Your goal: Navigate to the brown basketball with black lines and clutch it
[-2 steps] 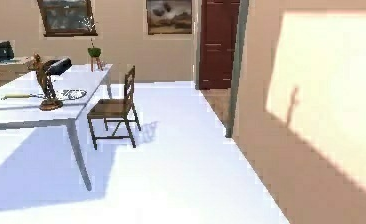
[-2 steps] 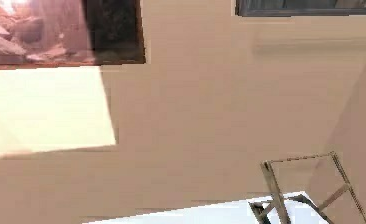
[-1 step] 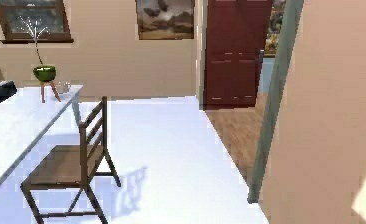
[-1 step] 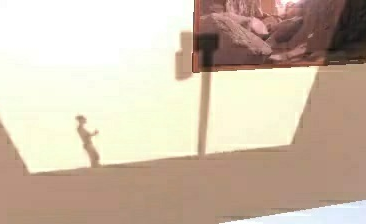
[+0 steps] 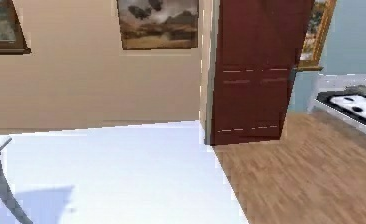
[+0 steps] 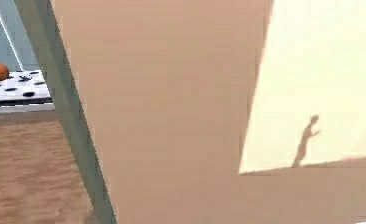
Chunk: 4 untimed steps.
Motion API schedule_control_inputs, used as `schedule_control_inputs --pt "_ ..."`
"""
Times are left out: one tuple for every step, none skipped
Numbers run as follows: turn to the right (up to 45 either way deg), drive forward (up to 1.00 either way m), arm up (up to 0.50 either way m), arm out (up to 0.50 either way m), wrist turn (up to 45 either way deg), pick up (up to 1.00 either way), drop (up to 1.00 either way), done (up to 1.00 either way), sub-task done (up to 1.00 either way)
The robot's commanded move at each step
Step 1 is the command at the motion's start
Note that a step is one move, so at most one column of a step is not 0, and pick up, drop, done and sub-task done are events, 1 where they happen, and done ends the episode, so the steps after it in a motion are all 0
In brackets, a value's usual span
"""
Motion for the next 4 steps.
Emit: schedule_control_inputs --pt "9.0 0.00 0.00 0.00 0.0 0.00 0.00 0.00 0.00" --pt "0.0 0.40 0.00 0.00 0.0 0.00 0.00 0.00 0.00" --pt "-12.0 0.00 0.00 0.00 0.0 0.00 0.00 0.00 0.00" --pt "0.0 0.30 0.00 0.00 0.0 0.00 0.00 0.00 0.00"
